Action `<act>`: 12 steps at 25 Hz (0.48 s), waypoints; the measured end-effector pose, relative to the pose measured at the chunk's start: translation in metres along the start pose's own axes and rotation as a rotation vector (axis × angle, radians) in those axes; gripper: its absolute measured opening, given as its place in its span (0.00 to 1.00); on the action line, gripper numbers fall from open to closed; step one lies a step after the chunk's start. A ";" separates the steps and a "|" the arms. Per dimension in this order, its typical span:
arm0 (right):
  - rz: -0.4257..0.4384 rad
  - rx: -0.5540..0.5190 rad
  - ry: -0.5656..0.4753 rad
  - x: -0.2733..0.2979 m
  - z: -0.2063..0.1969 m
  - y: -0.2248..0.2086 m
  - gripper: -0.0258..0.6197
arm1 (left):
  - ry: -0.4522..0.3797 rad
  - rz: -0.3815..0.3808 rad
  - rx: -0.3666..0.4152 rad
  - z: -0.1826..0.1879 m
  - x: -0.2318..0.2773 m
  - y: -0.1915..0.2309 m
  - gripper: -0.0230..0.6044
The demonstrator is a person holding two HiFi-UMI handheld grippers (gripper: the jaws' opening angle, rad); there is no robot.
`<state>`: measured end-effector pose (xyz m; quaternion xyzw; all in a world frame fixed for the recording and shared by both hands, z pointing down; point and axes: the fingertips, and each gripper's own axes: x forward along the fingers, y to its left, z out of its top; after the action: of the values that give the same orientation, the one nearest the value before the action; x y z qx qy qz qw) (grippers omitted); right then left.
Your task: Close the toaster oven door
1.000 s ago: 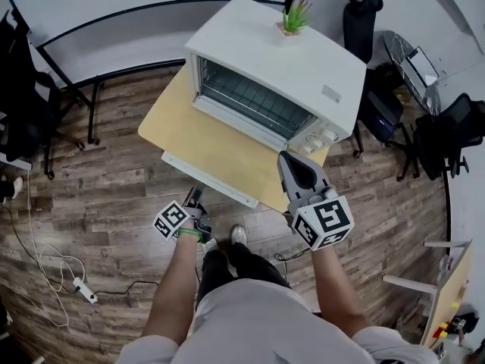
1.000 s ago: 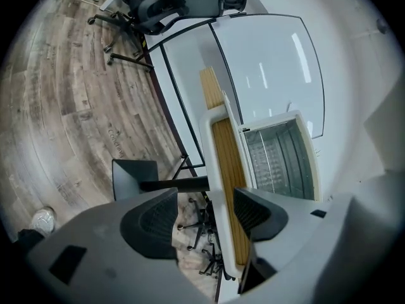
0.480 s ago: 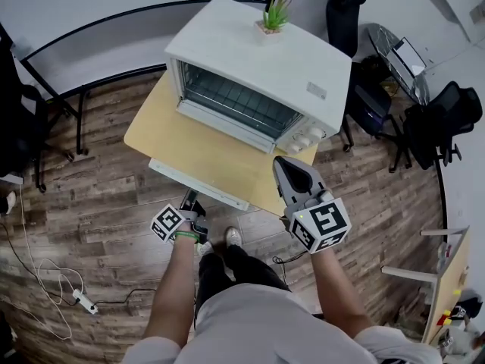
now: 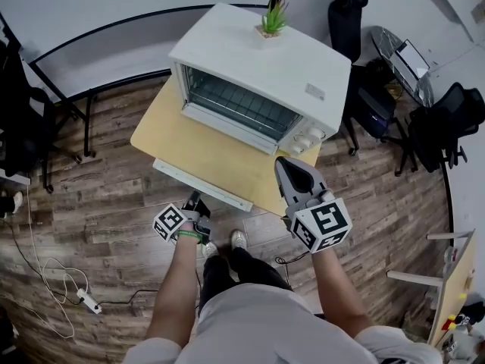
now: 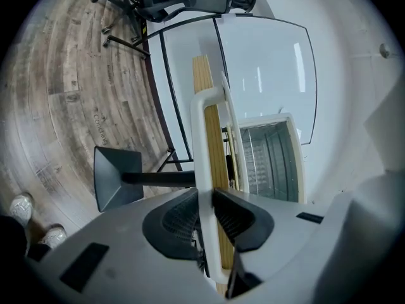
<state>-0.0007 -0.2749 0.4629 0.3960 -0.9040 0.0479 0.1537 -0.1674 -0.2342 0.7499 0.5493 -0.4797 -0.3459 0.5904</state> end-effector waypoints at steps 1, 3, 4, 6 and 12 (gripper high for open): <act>0.003 0.002 -0.006 0.000 0.002 0.001 0.04 | 0.001 -0.001 0.002 0.000 -0.002 -0.003 0.16; 0.009 0.006 -0.020 0.000 0.007 0.003 0.04 | 0.003 -0.007 0.011 0.000 -0.005 -0.011 0.16; 0.011 0.009 -0.027 0.000 0.009 0.003 0.04 | 0.004 -0.010 0.021 0.001 -0.007 -0.015 0.16; 0.016 0.014 -0.043 0.000 0.014 0.005 0.04 | 0.007 -0.012 0.045 0.002 -0.009 -0.024 0.16; 0.026 0.029 -0.086 0.000 0.027 0.007 0.04 | -0.006 -0.038 0.063 0.005 -0.015 -0.047 0.16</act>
<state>-0.0123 -0.2756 0.4375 0.3880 -0.9141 0.0456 0.1082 -0.1712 -0.2290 0.7007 0.5755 -0.4819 -0.3433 0.5646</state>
